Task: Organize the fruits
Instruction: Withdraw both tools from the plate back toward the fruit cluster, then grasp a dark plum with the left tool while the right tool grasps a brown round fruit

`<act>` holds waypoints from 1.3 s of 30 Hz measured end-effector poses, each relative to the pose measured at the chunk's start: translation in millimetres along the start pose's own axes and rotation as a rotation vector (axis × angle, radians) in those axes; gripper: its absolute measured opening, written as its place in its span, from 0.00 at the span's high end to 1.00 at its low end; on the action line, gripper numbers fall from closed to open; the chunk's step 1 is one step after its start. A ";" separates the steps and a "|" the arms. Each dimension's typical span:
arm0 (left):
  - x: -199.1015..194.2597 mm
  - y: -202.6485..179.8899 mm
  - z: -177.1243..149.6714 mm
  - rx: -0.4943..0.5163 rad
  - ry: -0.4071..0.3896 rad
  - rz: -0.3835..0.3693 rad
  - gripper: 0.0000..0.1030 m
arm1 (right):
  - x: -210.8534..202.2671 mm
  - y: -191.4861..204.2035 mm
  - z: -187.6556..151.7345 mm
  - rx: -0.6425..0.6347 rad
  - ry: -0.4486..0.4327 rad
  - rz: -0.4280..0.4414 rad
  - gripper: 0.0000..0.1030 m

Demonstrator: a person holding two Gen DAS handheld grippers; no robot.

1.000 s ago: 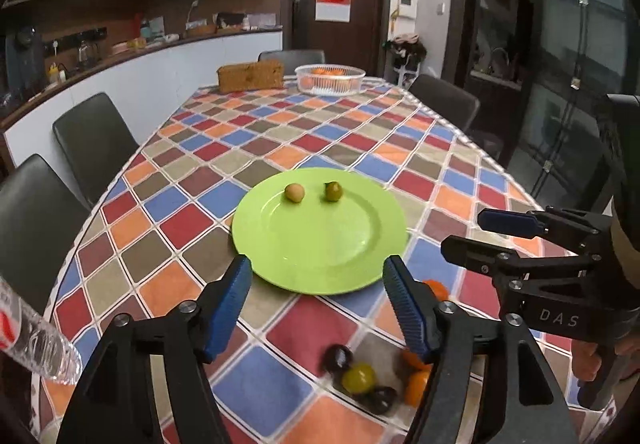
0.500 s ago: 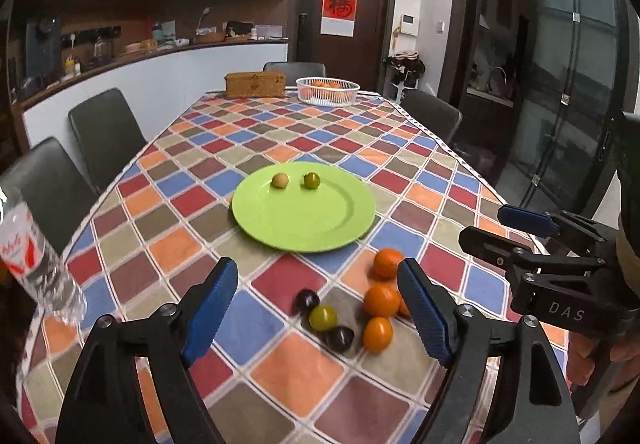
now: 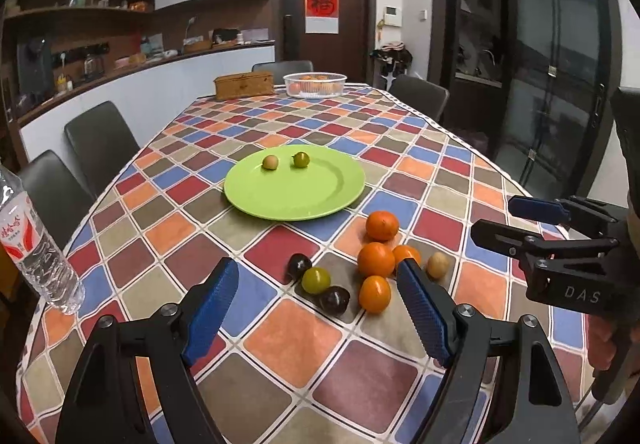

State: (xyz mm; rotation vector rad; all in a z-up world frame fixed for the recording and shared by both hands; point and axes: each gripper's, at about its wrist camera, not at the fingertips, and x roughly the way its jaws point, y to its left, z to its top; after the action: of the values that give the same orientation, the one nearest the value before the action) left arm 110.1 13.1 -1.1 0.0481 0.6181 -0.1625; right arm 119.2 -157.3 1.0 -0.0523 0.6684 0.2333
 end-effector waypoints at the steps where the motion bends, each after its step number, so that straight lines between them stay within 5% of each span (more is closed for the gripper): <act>1: 0.7 -0.3 -2.1 0.004 -0.002 -0.004 0.23 | 0.3 -0.9 -3.6 0.009 0.002 -0.005 0.37; 24: 64.4 1.1 -30.0 0.063 0.147 -0.113 0.57 | 51.2 -9.9 -29.1 0.045 0.145 -0.032 0.38; 39: 93.2 2.2 -33.2 0.061 0.226 -0.143 0.64 | 79.7 -15.1 -30.4 0.062 0.202 0.001 0.59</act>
State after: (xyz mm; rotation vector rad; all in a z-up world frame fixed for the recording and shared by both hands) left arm 166.2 5.6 -82.3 0.0817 0.8424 -0.3168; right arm 164.7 -160.0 -72.6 -0.0161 0.8759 0.2101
